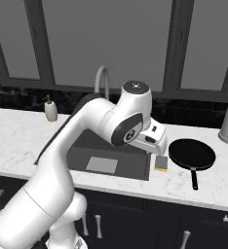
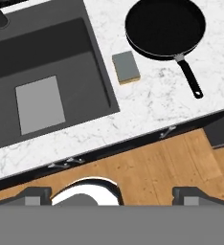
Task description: Pick the pan and sponge and place them into the sink. Then turn on the water.
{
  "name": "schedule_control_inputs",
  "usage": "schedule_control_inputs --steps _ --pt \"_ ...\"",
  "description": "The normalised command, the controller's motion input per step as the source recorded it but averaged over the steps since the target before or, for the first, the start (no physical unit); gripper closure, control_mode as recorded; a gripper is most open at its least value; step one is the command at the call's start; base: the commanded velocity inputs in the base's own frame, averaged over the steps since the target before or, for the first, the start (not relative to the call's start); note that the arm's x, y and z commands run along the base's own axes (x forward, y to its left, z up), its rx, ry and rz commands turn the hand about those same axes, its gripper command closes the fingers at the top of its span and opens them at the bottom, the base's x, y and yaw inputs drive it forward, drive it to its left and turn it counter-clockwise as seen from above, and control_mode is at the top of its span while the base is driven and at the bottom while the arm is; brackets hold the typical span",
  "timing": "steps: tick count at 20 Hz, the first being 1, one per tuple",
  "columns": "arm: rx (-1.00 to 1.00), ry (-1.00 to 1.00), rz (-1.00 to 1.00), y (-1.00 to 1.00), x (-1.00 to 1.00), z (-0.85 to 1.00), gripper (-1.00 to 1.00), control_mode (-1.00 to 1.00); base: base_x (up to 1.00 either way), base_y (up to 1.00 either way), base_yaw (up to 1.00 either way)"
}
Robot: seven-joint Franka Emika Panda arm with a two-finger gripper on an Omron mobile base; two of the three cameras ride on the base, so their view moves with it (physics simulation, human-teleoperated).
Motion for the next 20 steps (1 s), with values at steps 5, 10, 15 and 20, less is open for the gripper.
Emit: schedule_control_inputs --steps 5,10,15,20 --pt "0.00 0.01 0.07 -0.45 0.23 -0.16 -1.00 -1.00 0.00 0.00 0.00" --pt "-0.03 -0.02 0.07 -0.15 0.11 -0.43 -1.00 -1.00 0.00 0.00 0.00" --pt "-0.04 0.00 0.04 -0.14 0.28 -0.31 -1.00 -1.00 0.00 0.00 0.00" --pt "-0.16 0.09 0.02 -0.04 0.49 -0.43 -1.00 -1.00 0.00 0.00 0.00"
